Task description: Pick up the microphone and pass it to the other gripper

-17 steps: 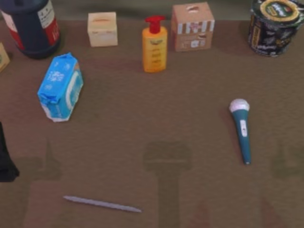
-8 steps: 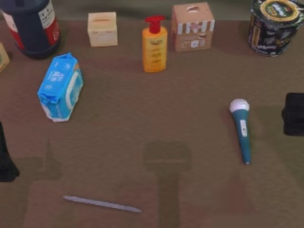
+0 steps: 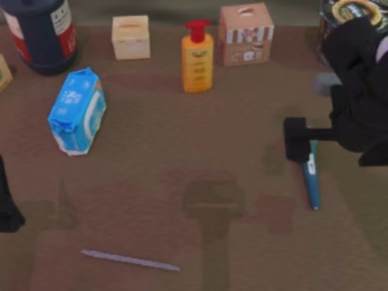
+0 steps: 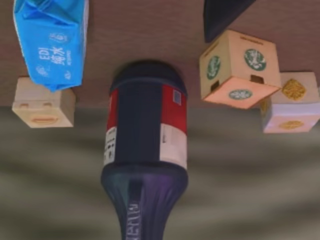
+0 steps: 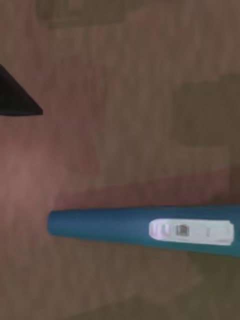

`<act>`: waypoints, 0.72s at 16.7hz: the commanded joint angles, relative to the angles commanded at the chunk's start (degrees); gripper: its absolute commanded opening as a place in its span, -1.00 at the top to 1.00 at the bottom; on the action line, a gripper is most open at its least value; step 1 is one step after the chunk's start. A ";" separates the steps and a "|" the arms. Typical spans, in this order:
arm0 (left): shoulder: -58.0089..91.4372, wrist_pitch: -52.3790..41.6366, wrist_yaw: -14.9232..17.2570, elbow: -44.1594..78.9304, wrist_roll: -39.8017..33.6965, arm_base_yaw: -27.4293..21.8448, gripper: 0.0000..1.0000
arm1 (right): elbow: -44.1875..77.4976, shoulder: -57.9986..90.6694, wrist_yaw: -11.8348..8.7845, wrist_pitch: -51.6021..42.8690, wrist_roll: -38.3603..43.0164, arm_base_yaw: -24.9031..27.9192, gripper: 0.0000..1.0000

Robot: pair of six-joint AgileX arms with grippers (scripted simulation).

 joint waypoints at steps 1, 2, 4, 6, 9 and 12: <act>0.00 0.00 0.00 0.00 0.00 0.00 -1.00 | 1.63 2.47 0.15 -1.57 0.66 0.61 -1.00; 0.00 0.00 0.00 0.00 0.00 0.00 -1.00 | 2.88 4.41 0.28 -2.86 1.18 1.09 -1.00; 0.00 0.00 0.00 0.00 0.00 0.00 -1.00 | 4.20 6.61 0.47 -4.40 1.77 1.62 -1.00; 0.00 0.00 0.00 0.00 0.00 0.00 -1.00 | 4.33 6.85 0.49 -4.57 1.83 1.67 -1.00; 0.00 0.00 0.00 0.00 0.00 0.00 -1.00 | 4.16 6.70 0.44 -4.44 1.77 1.38 -1.00; 0.00 0.00 0.00 0.00 0.00 0.00 -1.00 | 3.12 8.14 0.47 -2.21 1.63 1.41 -1.00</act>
